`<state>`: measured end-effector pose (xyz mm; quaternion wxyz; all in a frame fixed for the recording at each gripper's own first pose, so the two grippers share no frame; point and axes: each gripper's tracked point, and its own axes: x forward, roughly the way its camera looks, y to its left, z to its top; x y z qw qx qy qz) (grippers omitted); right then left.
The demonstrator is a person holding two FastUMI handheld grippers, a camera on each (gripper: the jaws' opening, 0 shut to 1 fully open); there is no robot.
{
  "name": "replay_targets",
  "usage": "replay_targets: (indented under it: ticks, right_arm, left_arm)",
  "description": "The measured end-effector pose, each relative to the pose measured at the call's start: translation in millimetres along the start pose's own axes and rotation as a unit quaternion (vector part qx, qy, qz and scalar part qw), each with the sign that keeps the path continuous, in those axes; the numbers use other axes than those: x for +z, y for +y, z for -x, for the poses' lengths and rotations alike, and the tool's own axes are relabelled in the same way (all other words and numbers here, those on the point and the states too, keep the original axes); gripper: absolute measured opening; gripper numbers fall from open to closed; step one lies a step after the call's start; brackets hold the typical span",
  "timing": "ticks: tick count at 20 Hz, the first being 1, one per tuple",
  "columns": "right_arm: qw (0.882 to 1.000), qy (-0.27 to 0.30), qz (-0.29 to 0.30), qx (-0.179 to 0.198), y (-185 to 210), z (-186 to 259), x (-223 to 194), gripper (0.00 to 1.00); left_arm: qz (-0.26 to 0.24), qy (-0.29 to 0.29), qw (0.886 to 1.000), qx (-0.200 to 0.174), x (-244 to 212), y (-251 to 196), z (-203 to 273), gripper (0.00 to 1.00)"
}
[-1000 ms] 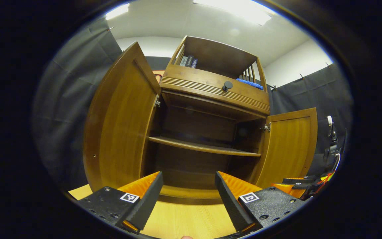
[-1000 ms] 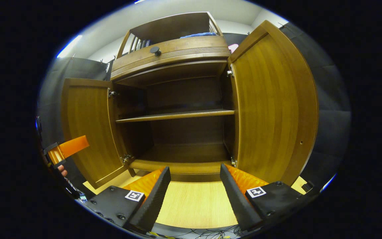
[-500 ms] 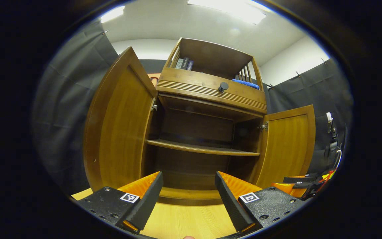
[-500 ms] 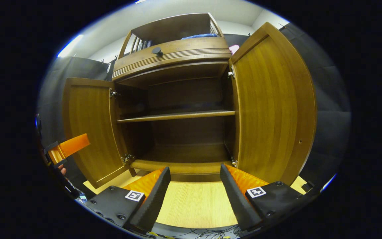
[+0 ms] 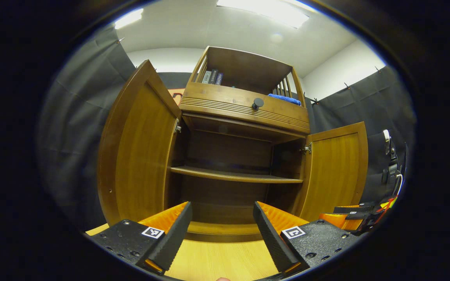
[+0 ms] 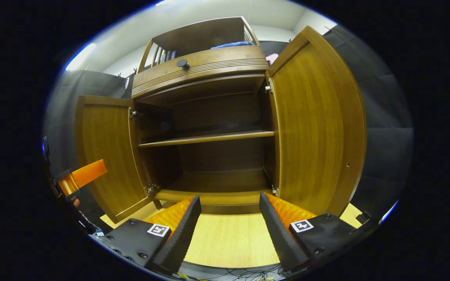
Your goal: Open the right door of the double-door shoe cabinet with the right hand, and open the left door with the left hand.
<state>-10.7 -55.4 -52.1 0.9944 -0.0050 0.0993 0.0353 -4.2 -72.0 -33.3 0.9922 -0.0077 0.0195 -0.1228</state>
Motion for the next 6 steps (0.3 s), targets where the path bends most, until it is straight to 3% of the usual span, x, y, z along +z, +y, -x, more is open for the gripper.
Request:
replay_targets:
  ticks: [1, 6]
  right_arm:
    - [1.0, 0.0, -0.001, 0.0, 0.2, 0.0, -0.3, 0.87]
    - [1.0, 0.0, -0.005, -0.001, 0.1, 1.7, -2.0, 0.87]
  left_arm:
    - [-0.001, -0.001, 1.0, 0.0, 1.2, -0.1, 0.1, 0.91]
    - [-0.004, -0.002, 1.0, -0.002, 2.6, -1.0, 2.0, 0.91]
